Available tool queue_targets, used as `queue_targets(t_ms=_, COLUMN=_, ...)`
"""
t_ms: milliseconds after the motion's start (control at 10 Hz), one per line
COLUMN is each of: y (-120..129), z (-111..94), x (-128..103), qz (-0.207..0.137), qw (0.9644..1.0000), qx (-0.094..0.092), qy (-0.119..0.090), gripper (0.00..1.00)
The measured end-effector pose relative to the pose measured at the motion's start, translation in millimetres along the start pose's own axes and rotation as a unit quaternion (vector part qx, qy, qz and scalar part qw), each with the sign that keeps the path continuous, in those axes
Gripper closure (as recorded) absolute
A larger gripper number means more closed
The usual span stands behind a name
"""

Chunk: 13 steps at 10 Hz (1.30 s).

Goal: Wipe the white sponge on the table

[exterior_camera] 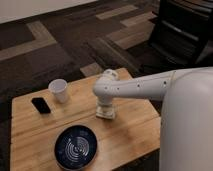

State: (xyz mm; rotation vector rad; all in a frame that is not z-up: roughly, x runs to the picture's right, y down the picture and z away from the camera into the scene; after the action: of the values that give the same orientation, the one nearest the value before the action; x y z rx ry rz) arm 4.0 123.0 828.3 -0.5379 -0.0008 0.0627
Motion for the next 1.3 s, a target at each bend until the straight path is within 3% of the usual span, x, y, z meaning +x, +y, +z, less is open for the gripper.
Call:
queue_targets(t_ms=100, y=3, z=0, x=8, qz=0.005, qw=0.9999, qx=-0.003, qy=0.008, gripper=1.00)
queue_targets(t_ms=300, y=16, z=-8, x=42, qz=0.021, qw=0.9986, qx=-0.011, qy=0.047, gripper=1.00)
queue_targets(t_ms=400, y=27, z=-9, x=65, qz=0.040, qw=0.9962, qx=-0.020, qy=0.075, gripper=1.00)
queue_targets(t_ms=600, y=63, z=-9, x=104, qz=0.094, qw=0.9874, qx=-0.051, qy=0.117, gripper=1.00)
queue_targets(t_ms=800, y=91, z=-13, x=113, qz=0.113, qw=0.9813, qx=-0.075, qy=0.137, gripper=1.00)
queue_targets(t_ms=900, y=96, z=-16, x=101, qz=0.094, qw=0.9832, qx=-0.078, qy=0.135, gripper=1.00)
queue_targets(t_ms=1100, y=81, z=-23, x=18, qz=0.014, qw=0.9955, qx=-0.063, qy=0.069, gripper=1.00)
queue_targets(t_ms=1200, y=73, z=-24, x=-18, qz=-0.031, qw=0.9973, qx=-0.053, qy=0.040, gripper=1.00)
queue_targets(t_ms=1300, y=60, z=-22, x=-37, qz=-0.059, qw=0.9972, qx=-0.042, qy=0.021, gripper=1.00)
